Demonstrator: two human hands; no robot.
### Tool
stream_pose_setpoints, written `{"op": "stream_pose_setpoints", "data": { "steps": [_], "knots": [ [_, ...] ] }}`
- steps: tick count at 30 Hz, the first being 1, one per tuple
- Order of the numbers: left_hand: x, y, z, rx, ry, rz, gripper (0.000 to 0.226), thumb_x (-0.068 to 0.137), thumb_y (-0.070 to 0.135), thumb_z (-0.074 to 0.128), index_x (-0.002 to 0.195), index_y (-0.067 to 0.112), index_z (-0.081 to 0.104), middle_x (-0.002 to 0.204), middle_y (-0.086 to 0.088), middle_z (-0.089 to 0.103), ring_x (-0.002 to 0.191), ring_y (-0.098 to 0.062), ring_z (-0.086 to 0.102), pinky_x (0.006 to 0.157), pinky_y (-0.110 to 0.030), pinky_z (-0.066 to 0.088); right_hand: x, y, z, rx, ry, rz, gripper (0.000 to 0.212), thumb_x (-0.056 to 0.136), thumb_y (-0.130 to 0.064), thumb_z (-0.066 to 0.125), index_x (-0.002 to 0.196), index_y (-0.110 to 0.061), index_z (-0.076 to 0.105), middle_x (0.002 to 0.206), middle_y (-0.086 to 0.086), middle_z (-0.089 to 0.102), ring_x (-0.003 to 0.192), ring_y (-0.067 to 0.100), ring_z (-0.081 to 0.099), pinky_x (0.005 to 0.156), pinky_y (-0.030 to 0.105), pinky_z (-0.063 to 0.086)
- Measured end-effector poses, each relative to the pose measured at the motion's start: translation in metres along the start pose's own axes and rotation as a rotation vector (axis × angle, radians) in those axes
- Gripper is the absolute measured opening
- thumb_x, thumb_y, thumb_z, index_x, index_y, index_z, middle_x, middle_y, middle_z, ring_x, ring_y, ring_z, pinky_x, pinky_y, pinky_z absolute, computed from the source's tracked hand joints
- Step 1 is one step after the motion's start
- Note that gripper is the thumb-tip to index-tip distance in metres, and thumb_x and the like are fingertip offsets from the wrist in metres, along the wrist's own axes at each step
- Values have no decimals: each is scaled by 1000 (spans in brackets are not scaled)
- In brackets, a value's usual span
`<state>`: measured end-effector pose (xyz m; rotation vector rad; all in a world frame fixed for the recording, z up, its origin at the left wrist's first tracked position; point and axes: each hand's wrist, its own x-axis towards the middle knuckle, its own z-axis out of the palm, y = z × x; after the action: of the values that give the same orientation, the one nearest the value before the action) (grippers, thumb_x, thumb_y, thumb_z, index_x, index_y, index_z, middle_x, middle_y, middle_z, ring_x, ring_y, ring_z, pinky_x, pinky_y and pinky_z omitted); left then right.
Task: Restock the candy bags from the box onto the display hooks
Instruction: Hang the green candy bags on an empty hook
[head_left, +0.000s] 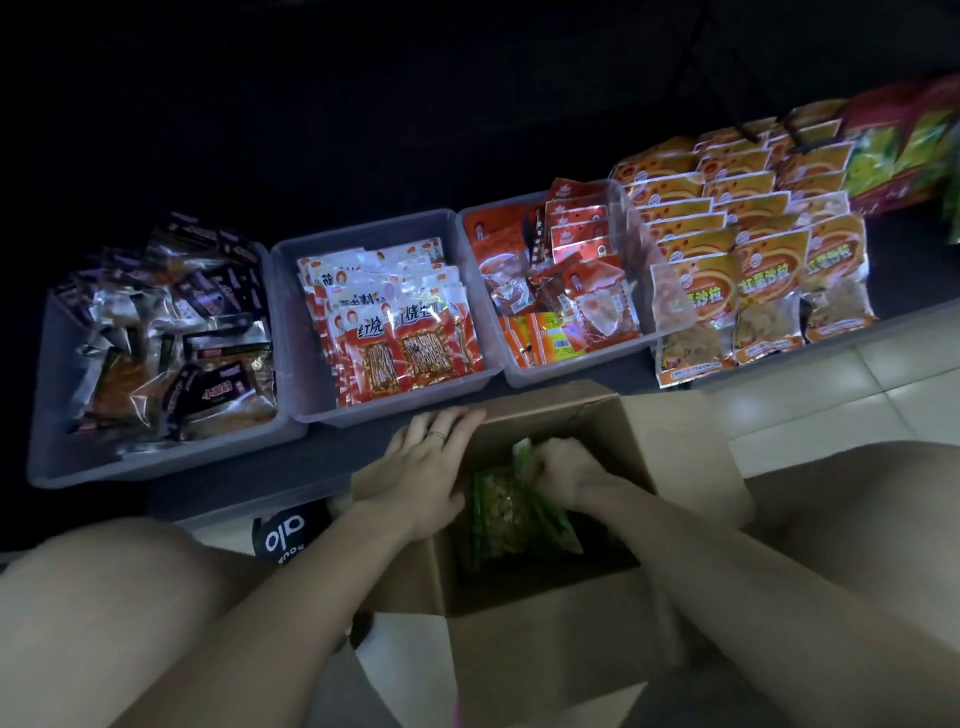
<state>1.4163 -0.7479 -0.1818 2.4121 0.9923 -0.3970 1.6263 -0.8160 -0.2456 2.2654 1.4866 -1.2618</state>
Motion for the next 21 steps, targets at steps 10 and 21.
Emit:
{"op": "stream_pose_setpoints", "data": {
  "steps": [10, 21],
  "knots": [
    [-12, 46, -80, -607, 32, 123, 71, 83, 33, 87, 142, 28, 48, 137, 8, 59, 123, -1, 59, 108, -30, 49, -127, -49, -140, 129, 60, -529, 35, 81, 10, 62, 80, -25, 57, 69, -16, 54, 60, 0, 46, 61, 22, 38],
    [-45, 124, -225, -1057, 602, 164, 16, 105, 24, 61, 107, 13, 72, 99, 0, 81, 90, -16, 78, 74, -30, 62, -216, -38, -277, 850, 436, -546, 27, 92, -6, 73, 117, -11, 68, 110, 15, 76, 94, 20, 72, 85, 31, 52]
  ]
}}
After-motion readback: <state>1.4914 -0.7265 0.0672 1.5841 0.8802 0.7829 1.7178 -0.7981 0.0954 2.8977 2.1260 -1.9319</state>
